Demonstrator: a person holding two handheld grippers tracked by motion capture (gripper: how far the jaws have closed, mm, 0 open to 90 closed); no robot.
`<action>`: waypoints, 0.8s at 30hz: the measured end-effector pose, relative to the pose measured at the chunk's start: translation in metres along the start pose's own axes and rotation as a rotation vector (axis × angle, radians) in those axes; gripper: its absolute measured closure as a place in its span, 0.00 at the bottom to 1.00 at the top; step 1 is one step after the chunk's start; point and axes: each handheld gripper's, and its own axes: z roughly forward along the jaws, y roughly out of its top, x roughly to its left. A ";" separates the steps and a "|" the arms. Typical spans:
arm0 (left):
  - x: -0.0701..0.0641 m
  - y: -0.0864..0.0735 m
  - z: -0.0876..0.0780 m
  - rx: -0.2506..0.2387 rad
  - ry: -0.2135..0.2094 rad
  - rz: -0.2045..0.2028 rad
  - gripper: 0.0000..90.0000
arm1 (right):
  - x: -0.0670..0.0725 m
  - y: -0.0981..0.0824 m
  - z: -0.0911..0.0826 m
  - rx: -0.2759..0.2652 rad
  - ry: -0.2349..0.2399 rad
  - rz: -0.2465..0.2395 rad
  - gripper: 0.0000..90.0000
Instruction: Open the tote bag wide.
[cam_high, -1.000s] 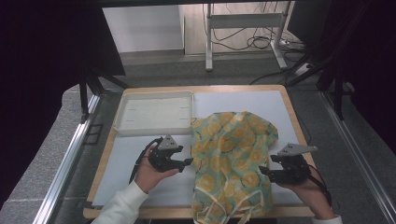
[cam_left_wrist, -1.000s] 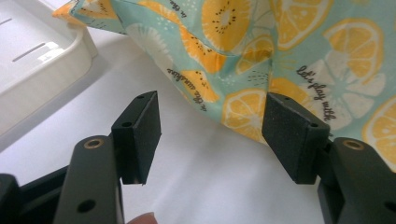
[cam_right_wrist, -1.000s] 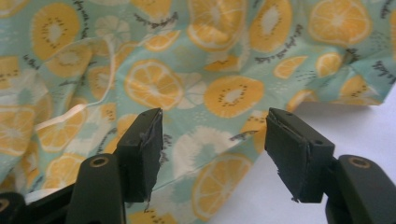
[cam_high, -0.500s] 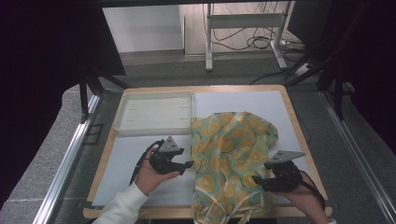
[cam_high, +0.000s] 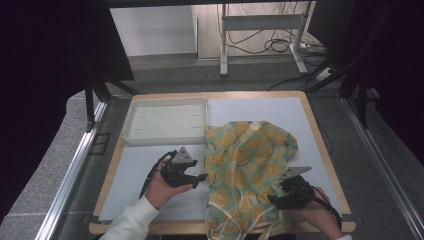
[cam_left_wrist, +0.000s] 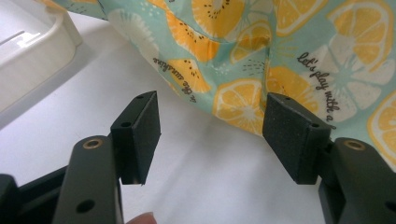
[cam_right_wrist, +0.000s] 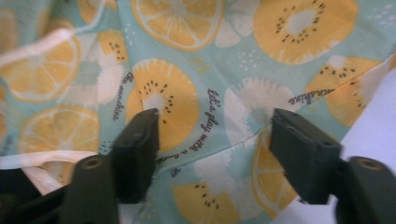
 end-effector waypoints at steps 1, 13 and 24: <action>0.000 0.001 -0.001 -0.003 0.000 0.001 0.41 | 0.000 0.000 0.002 0.010 -0.006 -0.005 0.45; -0.034 0.015 -0.018 -0.053 -0.087 0.053 0.40 | -0.002 -0.001 0.006 0.012 -0.037 0.002 0.70; -0.070 0.027 -0.005 -0.029 -0.107 0.024 0.25 | -0.002 -0.001 0.007 0.007 -0.033 0.008 0.69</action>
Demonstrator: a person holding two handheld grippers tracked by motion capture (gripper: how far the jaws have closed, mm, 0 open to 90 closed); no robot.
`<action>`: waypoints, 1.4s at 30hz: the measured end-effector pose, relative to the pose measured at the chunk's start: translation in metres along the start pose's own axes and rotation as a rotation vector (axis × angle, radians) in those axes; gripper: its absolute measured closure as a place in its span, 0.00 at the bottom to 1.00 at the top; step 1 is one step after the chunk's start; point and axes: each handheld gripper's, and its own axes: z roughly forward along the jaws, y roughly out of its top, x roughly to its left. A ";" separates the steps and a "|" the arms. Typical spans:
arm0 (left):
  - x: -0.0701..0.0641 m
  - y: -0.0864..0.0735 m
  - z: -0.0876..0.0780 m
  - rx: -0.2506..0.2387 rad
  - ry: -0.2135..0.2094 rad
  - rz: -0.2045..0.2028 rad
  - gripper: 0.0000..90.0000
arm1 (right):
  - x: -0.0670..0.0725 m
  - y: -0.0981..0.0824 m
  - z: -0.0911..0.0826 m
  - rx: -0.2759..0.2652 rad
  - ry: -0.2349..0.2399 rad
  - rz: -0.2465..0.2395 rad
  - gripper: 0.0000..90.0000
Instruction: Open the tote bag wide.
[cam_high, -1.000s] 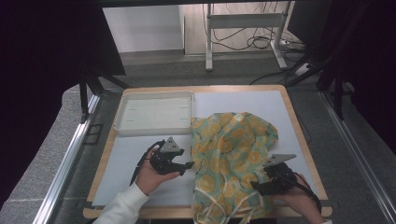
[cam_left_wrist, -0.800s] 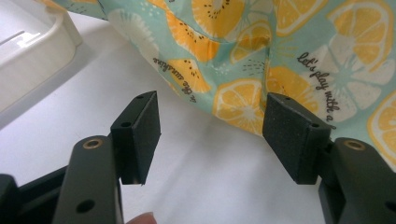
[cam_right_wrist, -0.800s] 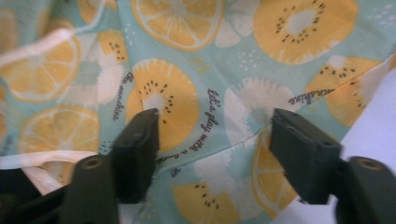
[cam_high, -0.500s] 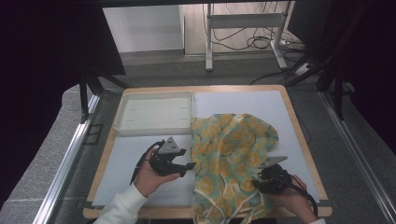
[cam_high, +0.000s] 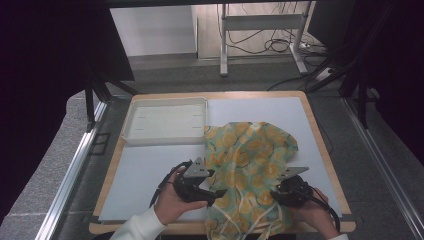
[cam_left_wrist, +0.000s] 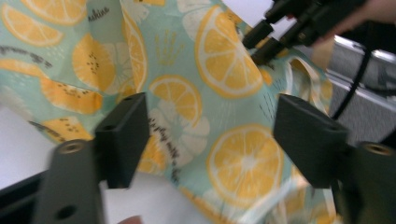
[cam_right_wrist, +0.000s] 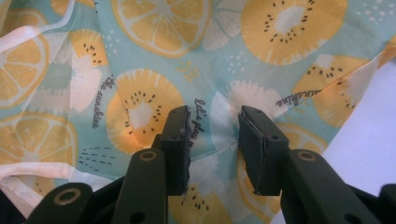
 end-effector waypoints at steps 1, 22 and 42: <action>-0.003 0.002 0.005 0.008 0.013 -0.006 0.21 | 0.000 0.000 0.000 0.000 -0.001 0.000 0.69; 0.001 -0.006 0.038 0.128 -0.011 0.032 0.94 | 0.001 0.000 0.000 -0.006 0.005 -0.004 0.66; 0.021 -0.009 0.024 0.076 -0.089 -0.047 1.00 | 0.040 0.003 -0.024 -0.057 0.183 -0.083 0.38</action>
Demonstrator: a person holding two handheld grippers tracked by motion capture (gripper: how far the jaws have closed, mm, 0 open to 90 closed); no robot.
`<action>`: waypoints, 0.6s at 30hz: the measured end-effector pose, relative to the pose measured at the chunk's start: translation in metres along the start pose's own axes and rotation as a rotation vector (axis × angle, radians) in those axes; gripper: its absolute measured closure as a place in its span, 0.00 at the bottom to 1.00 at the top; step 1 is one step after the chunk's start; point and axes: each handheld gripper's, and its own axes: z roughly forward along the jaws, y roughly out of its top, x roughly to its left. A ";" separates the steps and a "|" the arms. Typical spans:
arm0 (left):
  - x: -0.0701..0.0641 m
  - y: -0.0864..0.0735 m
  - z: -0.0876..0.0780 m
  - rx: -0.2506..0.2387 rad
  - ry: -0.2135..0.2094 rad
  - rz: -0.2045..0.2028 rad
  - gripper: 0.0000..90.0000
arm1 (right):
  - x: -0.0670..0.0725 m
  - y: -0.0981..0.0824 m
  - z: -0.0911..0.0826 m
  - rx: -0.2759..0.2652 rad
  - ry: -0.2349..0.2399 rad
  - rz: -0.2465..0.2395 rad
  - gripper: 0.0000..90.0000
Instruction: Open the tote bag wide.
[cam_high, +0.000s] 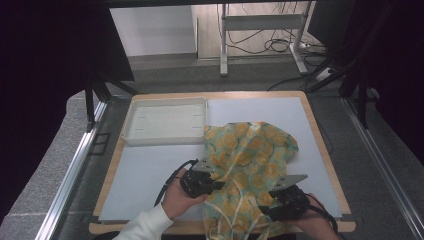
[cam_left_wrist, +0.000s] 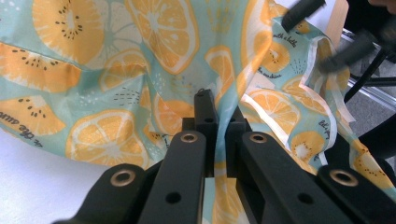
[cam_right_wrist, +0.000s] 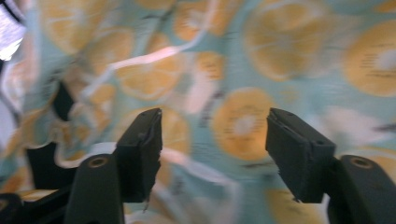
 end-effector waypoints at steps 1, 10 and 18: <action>0.000 0.000 0.000 0.003 -0.001 -0.003 1.00 | 0.004 0.001 0.002 0.007 0.014 -0.008 0.38; 0.002 0.000 0.001 0.008 -0.003 -0.006 1.00 | 0.029 0.008 0.032 0.088 0.048 -0.075 0.31; 0.005 -0.001 0.000 0.012 0.000 -0.007 1.00 | 0.034 0.007 0.038 0.107 -0.010 -0.120 0.45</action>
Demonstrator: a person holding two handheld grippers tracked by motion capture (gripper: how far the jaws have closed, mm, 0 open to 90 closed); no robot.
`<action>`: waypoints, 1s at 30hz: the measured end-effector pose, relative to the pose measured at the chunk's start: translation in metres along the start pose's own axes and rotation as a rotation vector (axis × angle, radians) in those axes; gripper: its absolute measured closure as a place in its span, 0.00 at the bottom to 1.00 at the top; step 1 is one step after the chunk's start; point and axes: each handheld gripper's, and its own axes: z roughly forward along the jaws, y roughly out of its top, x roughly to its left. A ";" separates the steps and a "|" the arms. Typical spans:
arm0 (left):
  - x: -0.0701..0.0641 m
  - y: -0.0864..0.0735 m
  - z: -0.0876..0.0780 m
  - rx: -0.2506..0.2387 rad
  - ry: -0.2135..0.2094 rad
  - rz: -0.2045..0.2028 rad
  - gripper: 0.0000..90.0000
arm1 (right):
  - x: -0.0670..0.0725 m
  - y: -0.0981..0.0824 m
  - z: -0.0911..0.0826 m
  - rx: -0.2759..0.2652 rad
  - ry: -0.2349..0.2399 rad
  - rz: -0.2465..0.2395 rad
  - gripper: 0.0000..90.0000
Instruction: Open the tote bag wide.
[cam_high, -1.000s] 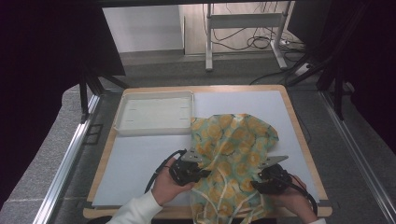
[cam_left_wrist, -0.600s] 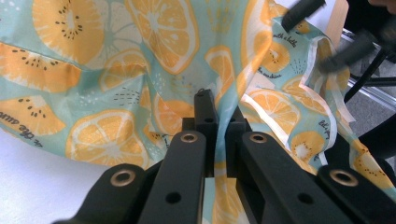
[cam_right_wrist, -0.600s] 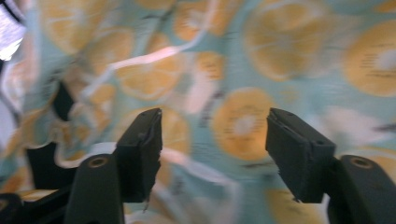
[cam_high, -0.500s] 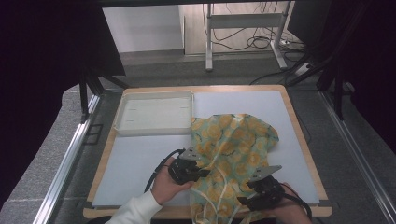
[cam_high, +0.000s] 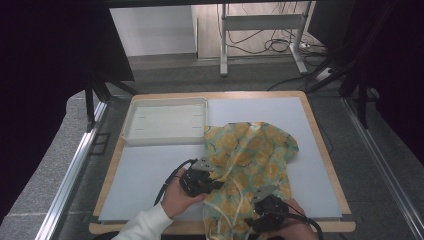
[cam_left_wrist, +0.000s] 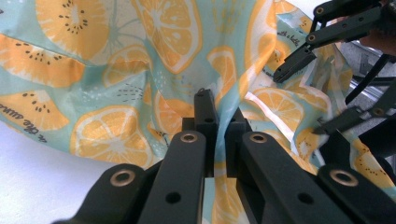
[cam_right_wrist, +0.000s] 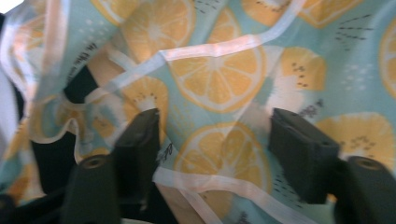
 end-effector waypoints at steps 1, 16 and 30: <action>0.000 0.000 0.000 0.000 0.000 -0.001 1.00 | 0.001 0.000 0.000 0.003 -0.019 -0.009 0.49; 0.003 -0.001 -0.004 -0.008 -0.001 -0.007 1.00 | -0.006 0.000 -0.016 -0.072 0.015 0.031 0.94; 0.014 0.001 -0.028 -0.070 0.013 -0.009 1.00 | -0.031 -0.007 -0.049 -0.206 -0.020 0.123 0.96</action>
